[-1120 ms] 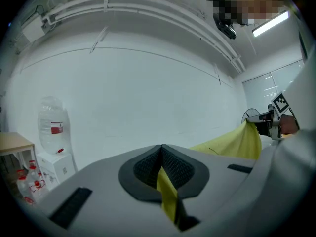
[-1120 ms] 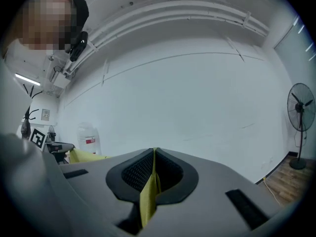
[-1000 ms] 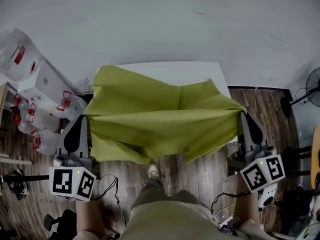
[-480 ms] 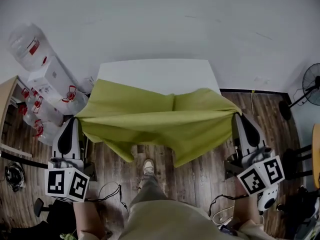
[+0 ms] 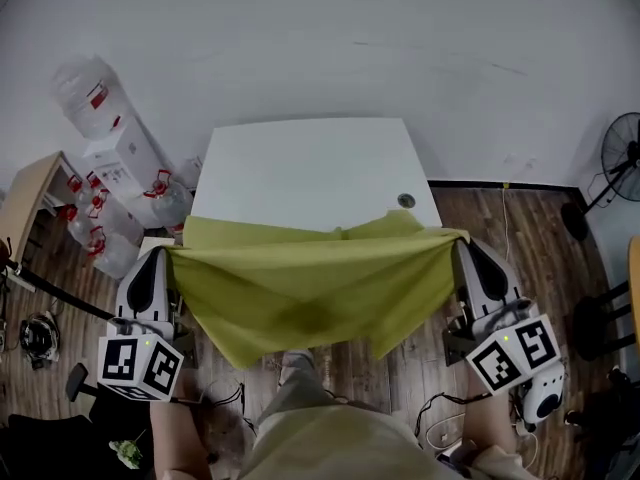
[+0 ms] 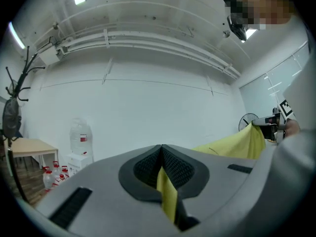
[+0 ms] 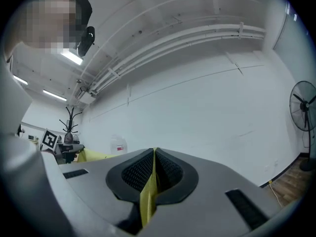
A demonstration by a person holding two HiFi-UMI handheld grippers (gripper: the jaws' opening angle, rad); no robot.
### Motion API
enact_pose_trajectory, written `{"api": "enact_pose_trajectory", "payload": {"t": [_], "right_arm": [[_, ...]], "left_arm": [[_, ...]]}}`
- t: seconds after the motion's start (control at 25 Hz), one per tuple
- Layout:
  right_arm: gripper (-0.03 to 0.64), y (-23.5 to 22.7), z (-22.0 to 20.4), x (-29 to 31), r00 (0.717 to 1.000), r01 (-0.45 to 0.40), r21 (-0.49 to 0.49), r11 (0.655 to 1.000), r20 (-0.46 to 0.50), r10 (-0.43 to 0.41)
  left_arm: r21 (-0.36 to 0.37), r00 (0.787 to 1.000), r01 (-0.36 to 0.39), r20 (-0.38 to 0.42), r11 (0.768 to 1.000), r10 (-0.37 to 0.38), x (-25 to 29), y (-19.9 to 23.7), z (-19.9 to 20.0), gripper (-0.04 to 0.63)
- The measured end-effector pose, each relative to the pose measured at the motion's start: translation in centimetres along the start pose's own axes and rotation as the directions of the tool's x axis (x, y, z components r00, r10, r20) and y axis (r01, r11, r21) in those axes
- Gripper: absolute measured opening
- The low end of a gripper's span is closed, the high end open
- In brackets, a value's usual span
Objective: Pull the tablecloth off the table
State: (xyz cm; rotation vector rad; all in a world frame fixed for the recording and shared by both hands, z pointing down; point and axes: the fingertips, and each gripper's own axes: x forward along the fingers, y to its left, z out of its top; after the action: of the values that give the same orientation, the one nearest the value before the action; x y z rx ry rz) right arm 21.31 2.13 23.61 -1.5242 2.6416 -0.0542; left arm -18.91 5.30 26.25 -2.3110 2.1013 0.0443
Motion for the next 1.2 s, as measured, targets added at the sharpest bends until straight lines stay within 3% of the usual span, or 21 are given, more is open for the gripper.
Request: {"api": "enact_pose_trajectory", "payload": {"t": [0.56, 0.88, 1.2], "right_arm": [[0.034, 4.6, 1.5, -10.9, 0.999, -0.027, 0.000, 1.000, -0.023, 0.027], [0.034, 7.4, 4.9, -12.1, 0.999, -0.040, -0.012, 0.999, 0.025, 0.041], [0.034, 10.0, 7.1, -11.2, 0.998, -0.010, -0.028, 1.000, 0.055, 0.011]], "left_arm": [[0.020, 1.000, 0.003, -0.019, 1.000, -0.002, -12.6, -2.9, 2.9, 0.018], [0.014, 1.000, -0.003, 0.021, 1.000, 0.003, -15.2, -1.9, 5.7, 0.018], [-0.002, 0.998, 0.028, 0.064, 1.000, -0.028, -14.5, 0.8, 7.6, 0.018]]}}
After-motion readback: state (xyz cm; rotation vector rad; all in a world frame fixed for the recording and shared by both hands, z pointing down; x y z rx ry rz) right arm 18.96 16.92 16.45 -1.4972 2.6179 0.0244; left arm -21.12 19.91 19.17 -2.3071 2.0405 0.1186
